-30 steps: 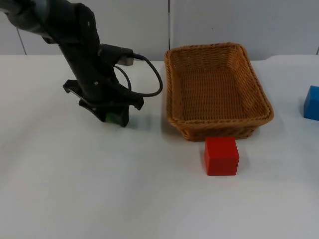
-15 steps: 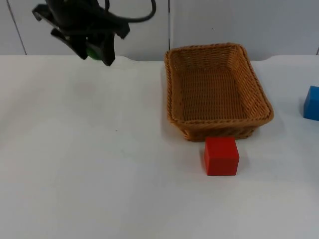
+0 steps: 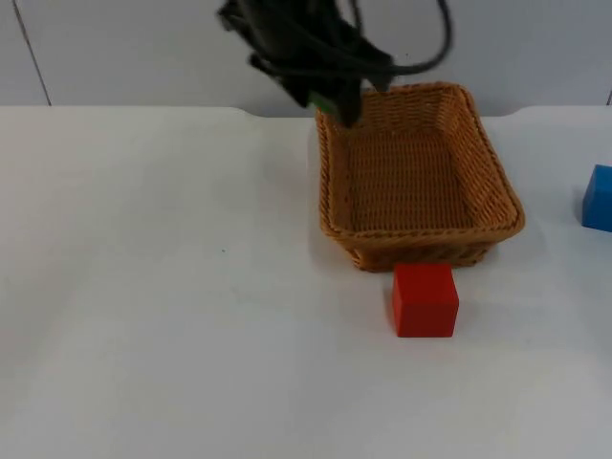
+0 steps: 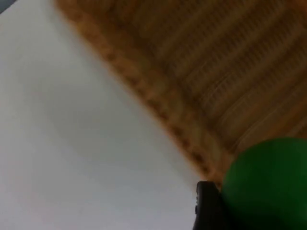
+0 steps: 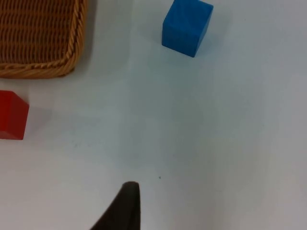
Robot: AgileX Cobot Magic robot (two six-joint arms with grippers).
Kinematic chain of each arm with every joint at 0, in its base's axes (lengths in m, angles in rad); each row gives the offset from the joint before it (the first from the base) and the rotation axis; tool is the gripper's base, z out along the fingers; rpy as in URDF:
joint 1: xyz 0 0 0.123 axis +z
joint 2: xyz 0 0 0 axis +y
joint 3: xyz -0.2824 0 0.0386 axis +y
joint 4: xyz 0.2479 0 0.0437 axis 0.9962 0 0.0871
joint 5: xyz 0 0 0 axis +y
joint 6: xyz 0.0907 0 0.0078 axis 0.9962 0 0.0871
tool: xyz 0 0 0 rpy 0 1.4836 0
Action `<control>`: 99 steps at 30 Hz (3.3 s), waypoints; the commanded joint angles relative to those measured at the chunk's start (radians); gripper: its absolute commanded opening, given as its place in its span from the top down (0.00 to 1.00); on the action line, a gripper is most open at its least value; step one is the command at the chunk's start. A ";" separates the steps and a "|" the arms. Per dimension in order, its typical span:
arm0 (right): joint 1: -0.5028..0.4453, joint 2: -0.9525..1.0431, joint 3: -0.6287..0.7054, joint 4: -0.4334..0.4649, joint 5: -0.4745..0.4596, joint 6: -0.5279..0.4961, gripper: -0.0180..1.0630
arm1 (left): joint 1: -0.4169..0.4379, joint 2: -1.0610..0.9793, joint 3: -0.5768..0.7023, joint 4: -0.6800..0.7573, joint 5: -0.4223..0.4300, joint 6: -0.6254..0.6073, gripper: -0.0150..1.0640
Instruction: Place all geometric objects except the red cube into the basket.
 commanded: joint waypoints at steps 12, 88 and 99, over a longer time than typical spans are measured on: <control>-0.008 0.001 -0.002 0.002 -0.012 0.000 0.01 | -0.079 0.300 -0.278 0.041 0.030 -0.002 0.95; -0.008 0.023 -0.006 0.012 0.016 0.042 0.01 | 0.428 -1.155 1.228 -0.055 -0.106 -0.220 0.01; -0.008 0.472 -0.243 -0.066 -0.062 0.140 0.01 | 0.428 -1.155 1.228 -0.061 -0.101 -0.220 0.01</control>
